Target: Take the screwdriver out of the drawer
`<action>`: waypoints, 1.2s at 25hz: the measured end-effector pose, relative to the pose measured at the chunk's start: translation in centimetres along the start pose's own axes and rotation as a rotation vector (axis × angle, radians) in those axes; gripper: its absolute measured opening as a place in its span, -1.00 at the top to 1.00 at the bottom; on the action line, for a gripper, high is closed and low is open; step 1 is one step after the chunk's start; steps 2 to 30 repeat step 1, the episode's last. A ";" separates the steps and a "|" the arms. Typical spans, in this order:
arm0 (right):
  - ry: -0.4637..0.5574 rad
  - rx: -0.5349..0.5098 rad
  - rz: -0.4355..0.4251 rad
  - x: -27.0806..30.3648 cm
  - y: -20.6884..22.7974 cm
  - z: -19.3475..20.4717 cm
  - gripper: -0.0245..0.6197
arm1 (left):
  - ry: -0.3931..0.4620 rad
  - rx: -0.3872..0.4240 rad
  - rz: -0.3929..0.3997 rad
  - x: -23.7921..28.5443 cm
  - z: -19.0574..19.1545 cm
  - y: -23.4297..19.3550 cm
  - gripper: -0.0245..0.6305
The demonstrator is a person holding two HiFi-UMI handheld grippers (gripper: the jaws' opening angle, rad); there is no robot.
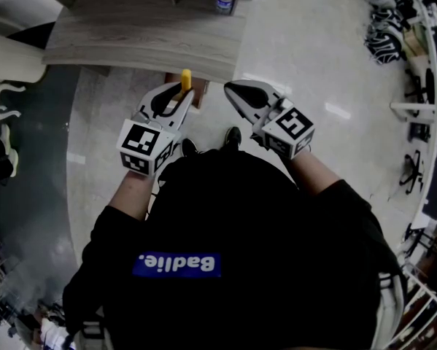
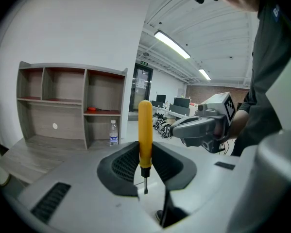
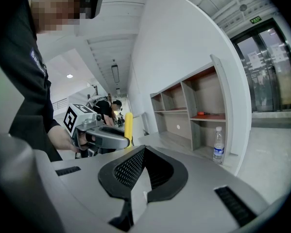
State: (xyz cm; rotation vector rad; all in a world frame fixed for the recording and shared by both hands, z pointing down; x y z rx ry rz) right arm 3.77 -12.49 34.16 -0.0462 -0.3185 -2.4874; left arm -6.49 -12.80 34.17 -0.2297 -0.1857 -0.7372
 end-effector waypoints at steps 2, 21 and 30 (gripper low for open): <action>0.001 0.000 0.000 0.0 0.0 0.0 0.83 | 0.000 0.000 0.000 0.0 0.0 0.0 0.69; 0.001 0.000 0.000 0.0 0.0 0.0 0.83 | 0.000 0.000 0.000 0.0 0.0 0.0 0.69; 0.001 0.000 0.000 0.0 0.0 0.0 0.83 | 0.000 0.000 0.000 0.0 0.0 0.0 0.69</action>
Point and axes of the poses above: the fingertips, and each gripper's own axes: x forward along the fingers, y to its right, z out of its underside, the point moved 2 cm from there along -x, backward along the fingers, and after that the axes turned 8 degrees about y, right-handed, at the moved point
